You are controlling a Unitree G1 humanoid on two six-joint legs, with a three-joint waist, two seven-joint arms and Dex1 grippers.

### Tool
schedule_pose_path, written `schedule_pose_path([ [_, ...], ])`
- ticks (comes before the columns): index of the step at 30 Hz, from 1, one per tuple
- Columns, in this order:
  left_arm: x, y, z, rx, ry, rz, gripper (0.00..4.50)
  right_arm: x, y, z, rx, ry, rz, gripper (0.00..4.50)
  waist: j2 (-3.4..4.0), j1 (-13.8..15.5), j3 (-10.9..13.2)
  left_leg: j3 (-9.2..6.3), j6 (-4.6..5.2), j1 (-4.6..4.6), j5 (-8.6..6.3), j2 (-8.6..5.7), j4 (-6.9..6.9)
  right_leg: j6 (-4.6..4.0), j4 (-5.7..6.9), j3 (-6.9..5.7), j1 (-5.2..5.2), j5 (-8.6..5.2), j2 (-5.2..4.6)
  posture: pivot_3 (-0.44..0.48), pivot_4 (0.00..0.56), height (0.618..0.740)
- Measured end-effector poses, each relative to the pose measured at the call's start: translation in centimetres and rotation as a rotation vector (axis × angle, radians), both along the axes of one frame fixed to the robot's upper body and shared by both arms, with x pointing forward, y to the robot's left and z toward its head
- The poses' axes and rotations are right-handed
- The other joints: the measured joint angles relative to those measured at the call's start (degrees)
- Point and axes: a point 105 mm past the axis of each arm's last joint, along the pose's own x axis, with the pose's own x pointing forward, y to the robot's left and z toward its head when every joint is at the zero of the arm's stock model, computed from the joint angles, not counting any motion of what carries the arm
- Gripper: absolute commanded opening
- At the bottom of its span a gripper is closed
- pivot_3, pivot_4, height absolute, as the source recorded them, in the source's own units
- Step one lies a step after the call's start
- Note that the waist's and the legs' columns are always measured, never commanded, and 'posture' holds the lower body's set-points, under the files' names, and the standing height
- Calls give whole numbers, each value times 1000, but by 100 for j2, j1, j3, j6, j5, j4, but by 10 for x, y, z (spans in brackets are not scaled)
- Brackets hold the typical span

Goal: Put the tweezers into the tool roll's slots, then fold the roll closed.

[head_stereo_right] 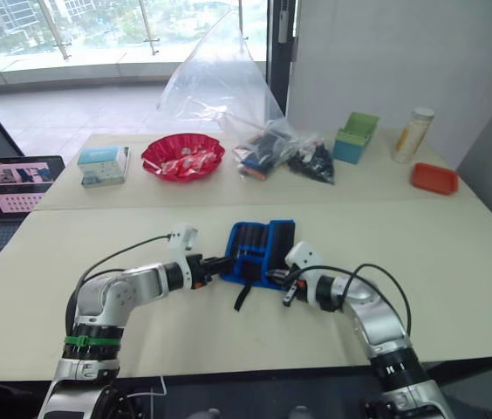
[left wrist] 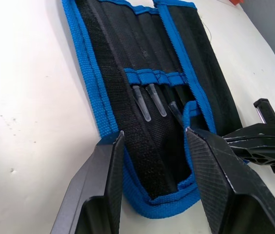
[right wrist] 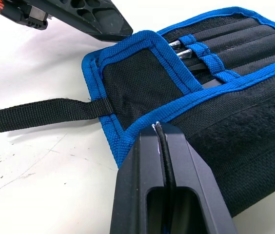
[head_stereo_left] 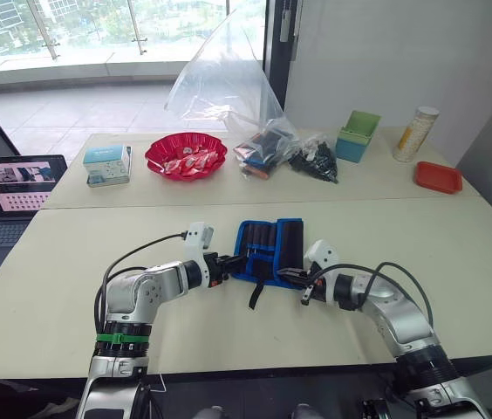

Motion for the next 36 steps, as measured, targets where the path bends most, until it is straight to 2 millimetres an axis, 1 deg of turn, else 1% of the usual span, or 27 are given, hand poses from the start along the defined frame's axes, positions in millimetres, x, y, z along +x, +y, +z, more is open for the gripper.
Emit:
schedule_pose_path([
  [6,8,18,0,24,-15,74,2101,0,0,-1,0,1,0,0,0,0,0,0,0,0,0,0,-1,0,-2,0,0,0,0,0,150,740],
  [8,9,20,-1,30,-15,79,2101,0,0,-1,0,2,-1,0,0,0,0,0,0,0,0,0,-1,0,-3,0,0,0,0,0,150,740],
  [14,6,14,-2,38,-15,54,2101,0,0,-1,-2,2,1,0,0,3,0,0,0,1,0,0,0,0,-4,0,3,0,0,0,150,740],
  [20,-4,-3,-4,3,17,-22,2101,0,0,-1,-2,2,1,0,0,4,0,0,0,0,0,0,-1,0,-5,0,3,0,0,0,150,740],
  [33,-3,2,-3,6,13,-7,2101,-1,0,-1,-3,2,1,0,0,2,0,-1,0,1,0,0,-1,0,-11,-1,4,0,0,0,150,740],
  [34,-3,3,-4,4,14,-5,1588,-1,0,-1,-3,2,1,0,0,2,0,0,0,1,0,0,-1,0,-11,-1,4,0,0,0,150,740],
  [36,-3,4,-7,6,24,0,982,0,0,-1,-3,2,0,0,0,2,0,0,0,1,0,0,-2,0,-12,-1,4,0,0,0,150,740],
])
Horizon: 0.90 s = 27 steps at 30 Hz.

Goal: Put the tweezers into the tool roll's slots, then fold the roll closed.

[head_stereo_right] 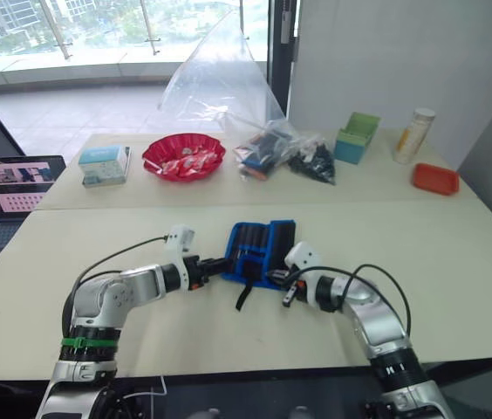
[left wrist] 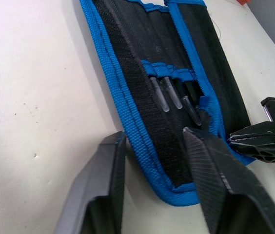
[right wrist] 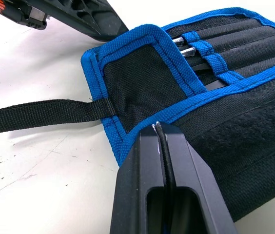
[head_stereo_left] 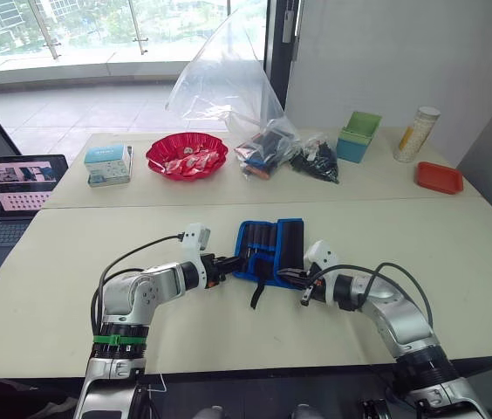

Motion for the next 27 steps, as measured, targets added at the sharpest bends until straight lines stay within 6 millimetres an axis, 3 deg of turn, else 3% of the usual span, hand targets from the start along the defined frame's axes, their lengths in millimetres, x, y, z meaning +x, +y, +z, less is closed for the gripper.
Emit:
schedule_pose_path([
  [3,-1,2,-4,-2,13,8,45,0,0,0,-1,0,0,0,0,2,0,0,0,0,0,0,0,0,-1,-1,0,0,0,0,150,740],
  [12,1,6,-5,-45,28,32,45,0,0,0,-5,-2,2,0,0,2,0,-1,0,0,0,0,0,0,-5,-2,2,0,0,0,150,740],
  [19,3,3,18,-134,-57,5,45,-1,1,0,-6,-4,2,0,-1,0,0,-1,0,-1,0,1,-2,0,-8,-3,3,0,0,0,150,740],
  [27,-7,-19,31,-189,-103,-94,45,-6,-4,-3,0,0,-17,0,-1,20,0,-5,3,6,-2,-1,-1,1,-18,-7,18,0,0,0,150,740],
])
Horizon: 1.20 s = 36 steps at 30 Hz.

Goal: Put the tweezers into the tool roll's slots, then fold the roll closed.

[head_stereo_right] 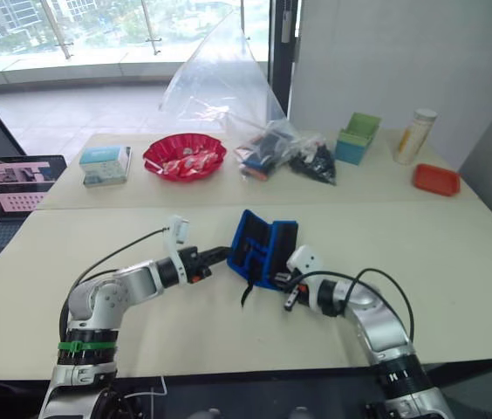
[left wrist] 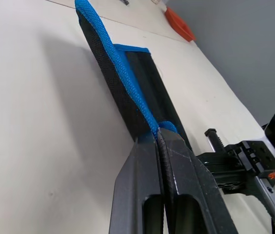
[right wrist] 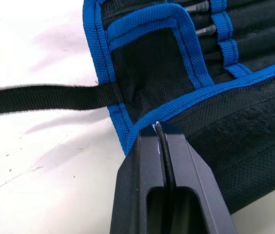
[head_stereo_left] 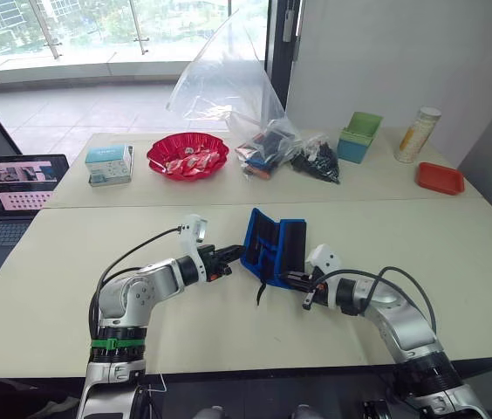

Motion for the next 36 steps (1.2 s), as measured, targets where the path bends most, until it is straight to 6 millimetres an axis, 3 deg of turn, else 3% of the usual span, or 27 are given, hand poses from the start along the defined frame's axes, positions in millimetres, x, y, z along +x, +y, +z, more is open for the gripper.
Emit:
schedule_pose_path([
  [8,-1,-35,-4,11,23,-112,45,-1,-5,4,30,30,-34,0,-1,23,1,-1,1,-2,-1,-3,1,1,-2,1,3,0,-1,0,150,740],
  [14,-1,-59,-10,14,34,-175,45,-3,-23,30,131,41,-87,0,-5,57,3,-1,3,-7,-2,-6,-1,4,-6,3,-2,2,-2,0,150,740],
  [22,2,-79,-15,27,41,-212,45,-4,-43,42,134,35,-142,0,-8,100,5,-1,5,-12,-2,-9,2,5,-7,5,-4,3,-4,0,150,740],
  [26,1,-91,-23,44,75,-235,45,-2,-41,47,145,26,-139,0,-9,110,6,-1,5,-12,-2,-9,2,6,-7,5,-4,3,-4,0,150,740],
  [32,-1,-107,-33,111,82,-267,45,12,-32,70,188,-38,-133,0,-10,125,7,-1,6,-12,-3,-9,2,6,-7,3,-2,3,-4,0,150,740],
  [36,1,-108,-33,138,69,-271,45,27,-31,69,156,-43,-162,0,-10,126,6,-1,7,-11,-3,-10,3,7,-7,3,0,3,-6,0,150,740],
])
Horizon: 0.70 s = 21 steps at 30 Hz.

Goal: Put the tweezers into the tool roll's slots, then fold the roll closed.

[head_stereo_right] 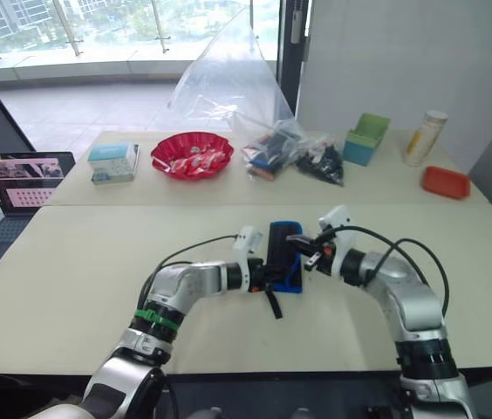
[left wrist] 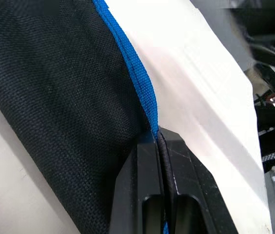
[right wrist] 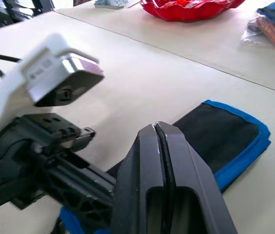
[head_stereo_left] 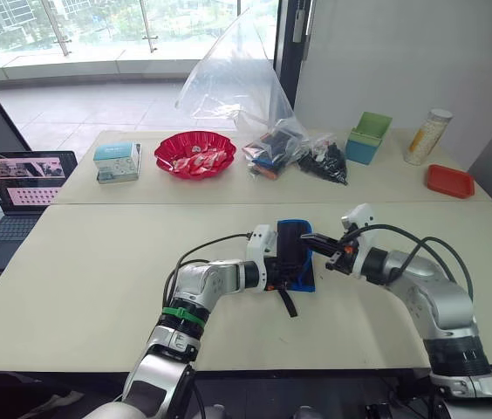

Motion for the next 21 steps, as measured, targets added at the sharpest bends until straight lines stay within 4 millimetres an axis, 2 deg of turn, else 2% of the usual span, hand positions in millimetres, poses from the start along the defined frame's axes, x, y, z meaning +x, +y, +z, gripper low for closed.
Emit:
schedule_pose_path([
  [6,0,2,0,8,-9,-7,45,23,5,-16,-76,27,-27,0,0,-13,0,0,0,2,0,0,0,0,1,0,0,0,0,0,150,740],
  [13,2,6,-2,21,-32,4,45,40,6,-35,-196,84,-55,0,0,-29,-1,-1,0,3,0,1,0,0,1,-3,1,0,0,0,150,740],
  [16,3,19,0,30,-63,20,894,43,8,-40,-232,99,-55,0,-5,-66,-5,-2,-1,13,0,4,-1,0,3,-1,8,0,2,0,150,740],
  [19,2,40,2,20,-67,41,1837,44,8,-42,-232,106,-56,0,-4,-90,-6,-2,-1,19,1,5,0,0,6,-1,14,0,2,0,150,740],
  [21,-3,54,11,-8,-94,35,2537,43,8,-43,-230,109,-57,0,-5,-86,-6,-3,-1,17,1,3,3,0,6,-1,13,0,1,0,150,740],
])
